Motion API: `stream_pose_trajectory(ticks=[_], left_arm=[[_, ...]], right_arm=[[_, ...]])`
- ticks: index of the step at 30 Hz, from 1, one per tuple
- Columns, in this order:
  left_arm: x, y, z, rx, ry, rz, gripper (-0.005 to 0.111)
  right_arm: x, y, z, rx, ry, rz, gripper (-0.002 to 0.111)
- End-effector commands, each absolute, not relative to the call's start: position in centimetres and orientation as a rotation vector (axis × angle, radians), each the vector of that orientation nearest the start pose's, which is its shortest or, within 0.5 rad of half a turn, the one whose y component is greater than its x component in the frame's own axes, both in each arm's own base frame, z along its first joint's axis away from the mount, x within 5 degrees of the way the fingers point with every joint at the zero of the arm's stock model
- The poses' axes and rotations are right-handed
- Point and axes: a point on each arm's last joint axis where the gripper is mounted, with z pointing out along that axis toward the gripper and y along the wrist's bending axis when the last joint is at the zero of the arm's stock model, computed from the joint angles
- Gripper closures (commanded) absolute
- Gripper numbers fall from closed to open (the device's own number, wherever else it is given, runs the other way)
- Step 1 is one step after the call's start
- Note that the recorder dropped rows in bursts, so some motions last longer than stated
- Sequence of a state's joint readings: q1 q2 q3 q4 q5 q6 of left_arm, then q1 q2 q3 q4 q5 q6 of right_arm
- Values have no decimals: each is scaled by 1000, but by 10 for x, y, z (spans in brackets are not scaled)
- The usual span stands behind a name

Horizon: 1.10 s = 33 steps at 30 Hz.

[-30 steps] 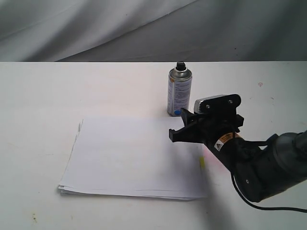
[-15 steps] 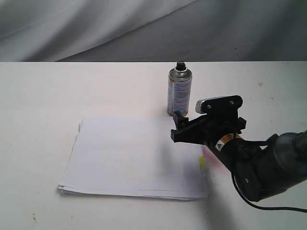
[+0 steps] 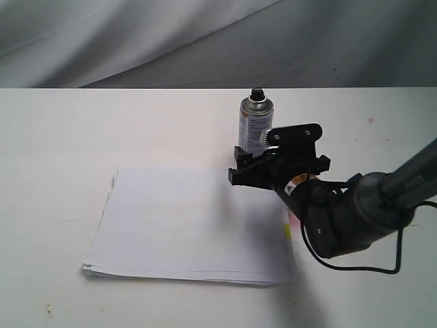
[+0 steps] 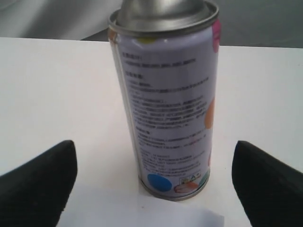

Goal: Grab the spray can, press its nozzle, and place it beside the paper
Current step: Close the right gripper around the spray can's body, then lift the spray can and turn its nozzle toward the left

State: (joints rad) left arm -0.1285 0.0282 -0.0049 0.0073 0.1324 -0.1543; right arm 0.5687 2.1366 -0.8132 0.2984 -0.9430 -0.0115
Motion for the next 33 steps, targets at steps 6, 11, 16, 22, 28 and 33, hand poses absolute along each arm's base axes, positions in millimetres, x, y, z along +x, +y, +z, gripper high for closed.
stream_pose_trajectory(ticks=[6,11,16,22,28,33], left_arm=[[58,-8,200,-13,1642,-212,107],[58,-8,200,-13,1642,-212,107],[58,-8,200,-13,1642,-212,107],[58,-8,200,-13,1642,-212,107],[58,-8,200,-13,1642,-212,107],[58,-8,200,-13,1642,-212,107]], right_arm=[[357,189,67,-183,1824,232,27],[375,188,65,-162,1810,225,27],[384,189,63,-177,1808,232,27],[393,195,60,-179,1802,241,29],[394,196,61,-186,1800,236,48],[394,196,61,-199,1798,227,98]])
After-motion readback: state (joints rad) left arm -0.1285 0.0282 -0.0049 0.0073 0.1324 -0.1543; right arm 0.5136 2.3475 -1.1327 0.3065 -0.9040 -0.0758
